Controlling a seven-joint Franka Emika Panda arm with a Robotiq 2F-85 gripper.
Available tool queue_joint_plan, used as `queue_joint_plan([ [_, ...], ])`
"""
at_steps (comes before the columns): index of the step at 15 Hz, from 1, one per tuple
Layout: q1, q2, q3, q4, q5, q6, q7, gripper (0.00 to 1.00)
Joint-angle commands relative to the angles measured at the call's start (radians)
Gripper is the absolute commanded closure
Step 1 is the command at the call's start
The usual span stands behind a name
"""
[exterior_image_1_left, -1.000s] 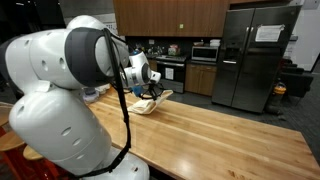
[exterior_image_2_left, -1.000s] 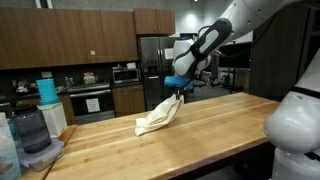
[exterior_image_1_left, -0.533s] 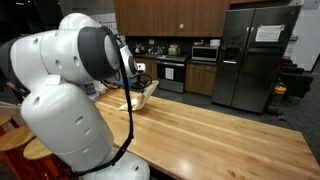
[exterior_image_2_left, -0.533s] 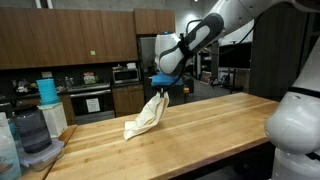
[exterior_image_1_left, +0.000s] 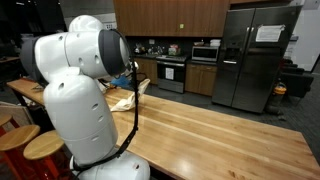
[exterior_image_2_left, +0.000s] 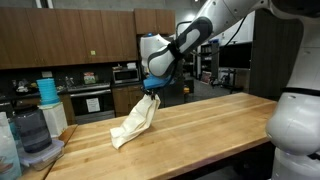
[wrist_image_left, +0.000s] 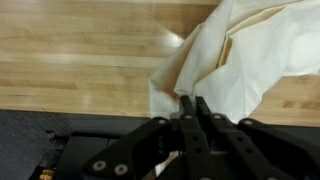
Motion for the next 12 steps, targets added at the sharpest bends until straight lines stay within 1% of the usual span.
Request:
queue_joint_plan([
  [1,0.003,0.016,-0.065,-0.001,0.066,0.024,-0.098,0.98],
  [3,-0.001,0.018,-0.101,-0.016,0.140,0.028,-0.168,0.98],
  [5,-0.010,0.009,-0.142,-0.045,0.244,0.020,-0.262,0.98],
  [8,-0.040,-0.021,-0.205,-0.100,0.373,0.005,-0.374,0.98],
  [10,-0.068,-0.045,-0.249,-0.128,0.435,-0.004,-0.434,0.98],
  [12,-0.098,-0.086,-0.287,-0.154,0.461,-0.018,-0.467,0.98],
])
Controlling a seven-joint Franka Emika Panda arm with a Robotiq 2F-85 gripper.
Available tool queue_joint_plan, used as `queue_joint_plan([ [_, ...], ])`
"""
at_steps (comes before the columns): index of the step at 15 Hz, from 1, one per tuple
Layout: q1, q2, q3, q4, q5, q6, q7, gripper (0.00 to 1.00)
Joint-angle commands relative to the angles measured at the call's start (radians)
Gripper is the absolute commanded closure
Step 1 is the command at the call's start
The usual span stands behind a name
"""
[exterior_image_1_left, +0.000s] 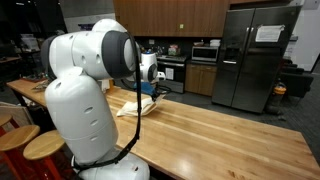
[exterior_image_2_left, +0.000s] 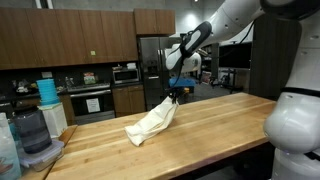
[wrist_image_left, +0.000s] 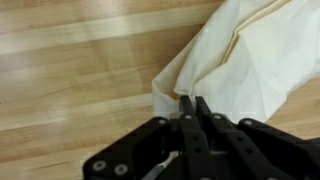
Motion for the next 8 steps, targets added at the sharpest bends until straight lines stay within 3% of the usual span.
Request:
queue_joint_plan([
  [1,-0.050,-0.124,-0.061,-0.066,0.043,-0.042,-0.060,0.98],
  [4,-0.085,-0.196,-0.068,-0.052,-0.020,-0.077,-0.035,0.98],
  [8,-0.065,-0.237,0.052,0.020,-0.184,-0.150,0.010,0.98],
])
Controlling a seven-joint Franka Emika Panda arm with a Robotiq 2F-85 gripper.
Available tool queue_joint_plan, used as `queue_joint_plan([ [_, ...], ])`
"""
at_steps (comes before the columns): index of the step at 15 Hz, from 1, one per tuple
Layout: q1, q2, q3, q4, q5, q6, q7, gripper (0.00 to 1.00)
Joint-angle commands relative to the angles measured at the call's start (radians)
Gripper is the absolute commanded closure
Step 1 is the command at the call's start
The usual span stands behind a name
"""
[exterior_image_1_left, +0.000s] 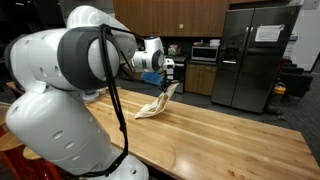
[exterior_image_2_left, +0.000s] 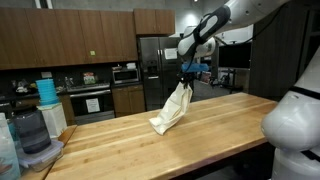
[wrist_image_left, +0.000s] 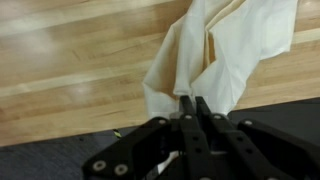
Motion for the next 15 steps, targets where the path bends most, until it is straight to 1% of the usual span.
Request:
queue_joint_plan([
  [1,0.027,-0.028,0.138,0.060,-0.128,-0.099,0.057,0.98],
  [4,0.077,0.050,0.277,0.117,-0.216,-0.169,0.108,0.98],
  [5,0.093,0.093,0.324,0.137,-0.251,-0.191,0.133,0.98],
  [6,0.112,0.141,0.361,0.155,-0.281,-0.210,0.149,0.98],
  [7,0.127,0.188,0.384,0.175,-0.320,-0.229,0.148,0.98],
  [9,0.168,0.285,0.392,0.203,-0.356,-0.235,0.104,0.98],
  [11,0.208,0.368,0.380,0.239,-0.408,-0.260,0.060,0.98],
  [13,0.240,0.425,0.342,0.280,-0.445,-0.297,0.005,0.98],
  [15,0.257,0.456,0.295,0.314,-0.434,-0.313,-0.035,0.98],
])
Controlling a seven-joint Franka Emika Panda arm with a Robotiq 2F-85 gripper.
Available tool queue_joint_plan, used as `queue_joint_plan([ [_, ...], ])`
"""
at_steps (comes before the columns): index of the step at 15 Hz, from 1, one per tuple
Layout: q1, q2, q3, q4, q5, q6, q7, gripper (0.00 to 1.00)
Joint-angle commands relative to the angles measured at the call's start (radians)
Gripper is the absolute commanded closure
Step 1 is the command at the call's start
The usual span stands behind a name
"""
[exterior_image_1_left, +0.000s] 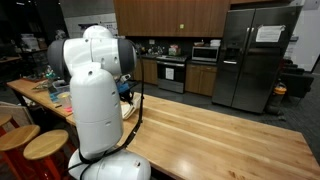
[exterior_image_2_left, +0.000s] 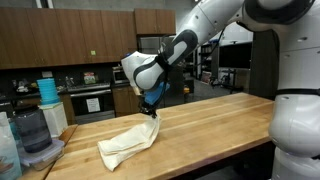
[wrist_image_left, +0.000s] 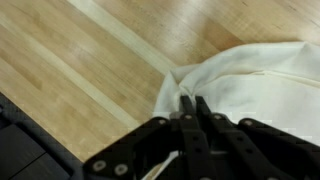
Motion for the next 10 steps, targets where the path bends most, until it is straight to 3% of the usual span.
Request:
queue_joint_plan([
  [1,0.039,0.060,-0.090,0.094,0.005,-0.073,-0.090,0.98],
  [10,-0.058,0.032,-0.283,0.070,0.177,-0.064,-0.136,0.98],
])
